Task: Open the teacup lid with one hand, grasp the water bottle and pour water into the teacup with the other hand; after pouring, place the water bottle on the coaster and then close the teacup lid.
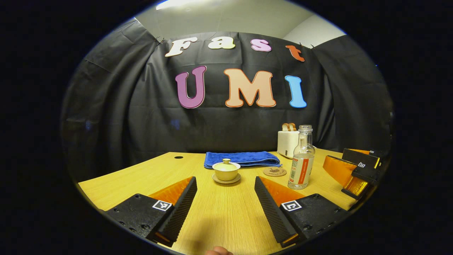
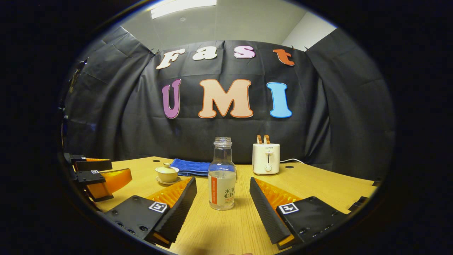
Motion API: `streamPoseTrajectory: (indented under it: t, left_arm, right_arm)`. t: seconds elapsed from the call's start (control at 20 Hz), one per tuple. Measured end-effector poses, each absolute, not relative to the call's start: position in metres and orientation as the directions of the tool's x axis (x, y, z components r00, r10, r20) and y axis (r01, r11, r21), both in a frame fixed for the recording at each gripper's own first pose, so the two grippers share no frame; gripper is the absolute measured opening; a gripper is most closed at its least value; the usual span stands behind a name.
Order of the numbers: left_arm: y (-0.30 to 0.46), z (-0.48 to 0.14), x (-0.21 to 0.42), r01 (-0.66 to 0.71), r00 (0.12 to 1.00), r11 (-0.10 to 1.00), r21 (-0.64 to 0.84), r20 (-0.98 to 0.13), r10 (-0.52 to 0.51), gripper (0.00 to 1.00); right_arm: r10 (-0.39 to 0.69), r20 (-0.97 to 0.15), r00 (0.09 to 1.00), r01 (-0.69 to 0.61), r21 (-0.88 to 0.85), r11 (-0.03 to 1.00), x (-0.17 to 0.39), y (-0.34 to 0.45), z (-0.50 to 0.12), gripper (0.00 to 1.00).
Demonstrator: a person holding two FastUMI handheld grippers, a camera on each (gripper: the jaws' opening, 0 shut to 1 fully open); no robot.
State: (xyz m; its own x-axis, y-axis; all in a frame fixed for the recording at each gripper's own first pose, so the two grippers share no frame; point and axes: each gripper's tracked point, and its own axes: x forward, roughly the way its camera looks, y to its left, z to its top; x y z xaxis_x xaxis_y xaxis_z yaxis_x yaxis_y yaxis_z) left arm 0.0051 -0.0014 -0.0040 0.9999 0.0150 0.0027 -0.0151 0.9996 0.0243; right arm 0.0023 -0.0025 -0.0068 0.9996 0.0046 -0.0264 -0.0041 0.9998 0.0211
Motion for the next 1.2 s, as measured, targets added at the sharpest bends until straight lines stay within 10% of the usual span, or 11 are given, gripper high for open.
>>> streamPoseTrajectory:
  t: [1.2]
  left_arm:
    - [0.003,-0.017,0.154,-0.054,0.998,0.997,0.062,-0.027,0.056,0.96]
  right_arm:
    - [-0.065,-0.044,0.997,0.066,0.025,0.998,0.012,-0.048,-0.010,0.97]
